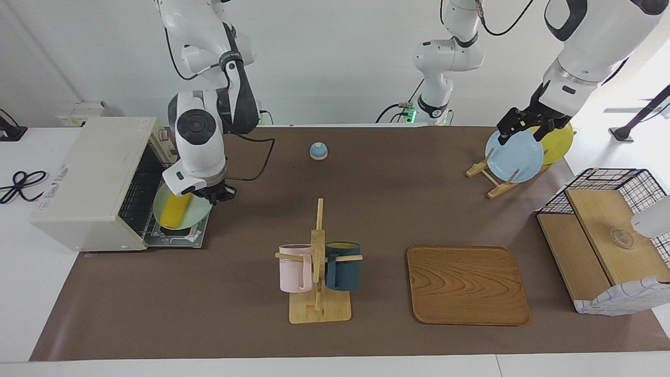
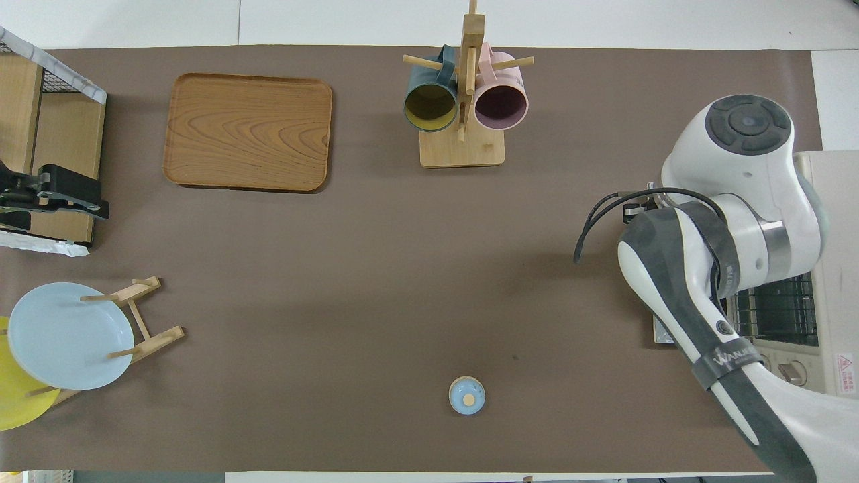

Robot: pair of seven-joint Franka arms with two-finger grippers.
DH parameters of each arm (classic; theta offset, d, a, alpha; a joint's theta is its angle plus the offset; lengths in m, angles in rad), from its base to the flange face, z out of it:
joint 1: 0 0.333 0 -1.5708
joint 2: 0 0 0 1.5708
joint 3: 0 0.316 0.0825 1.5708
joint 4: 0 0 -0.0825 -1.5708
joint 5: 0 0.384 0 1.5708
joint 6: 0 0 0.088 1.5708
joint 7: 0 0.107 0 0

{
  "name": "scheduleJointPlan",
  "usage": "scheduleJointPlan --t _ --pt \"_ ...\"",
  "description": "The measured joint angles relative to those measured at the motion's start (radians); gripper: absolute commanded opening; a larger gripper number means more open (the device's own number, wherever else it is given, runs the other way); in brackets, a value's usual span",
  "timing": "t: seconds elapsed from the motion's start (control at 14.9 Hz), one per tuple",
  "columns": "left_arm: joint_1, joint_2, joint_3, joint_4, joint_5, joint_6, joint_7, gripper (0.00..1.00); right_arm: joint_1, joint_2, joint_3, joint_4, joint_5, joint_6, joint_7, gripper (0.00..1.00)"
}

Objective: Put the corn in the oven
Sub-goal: 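Lift the plate with the right gripper and carry it into the oven, then release the plate inside the oven and withdraw the right gripper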

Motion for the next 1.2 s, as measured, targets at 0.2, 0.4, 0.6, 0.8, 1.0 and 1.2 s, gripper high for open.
scheduleJointPlan --t 0.2,0.4,0.6,0.8,1.0,1.2 --pt "0.000 0.000 0.000 0.000 0.000 0.000 0.000 1.00 -0.056 -0.047 0.000 -0.075 -0.001 0.016 -0.046 0.00" --pt "0.000 0.000 0.000 0.000 0.000 0.000 0.000 1.00 -0.105 -0.065 0.001 -0.136 -0.003 0.067 -0.095 0.00" --pt "0.000 0.000 0.000 0.000 0.000 0.000 0.000 1.00 -0.172 -0.072 0.001 -0.151 -0.004 0.081 -0.180 0.00" --pt "0.000 0.000 0.000 0.000 0.000 0.000 0.000 1.00 -0.201 -0.076 0.001 -0.151 -0.004 0.081 -0.209 0.00" --pt "0.000 0.000 0.000 0.000 0.000 0.000 0.000 1.00 -0.201 -0.076 0.003 -0.154 -0.005 0.081 -0.222 0.18" --pt "0.000 0.000 0.000 0.000 0.000 0.000 0.000 1.00 -0.203 -0.076 0.003 -0.172 -0.005 0.081 -0.224 0.37"
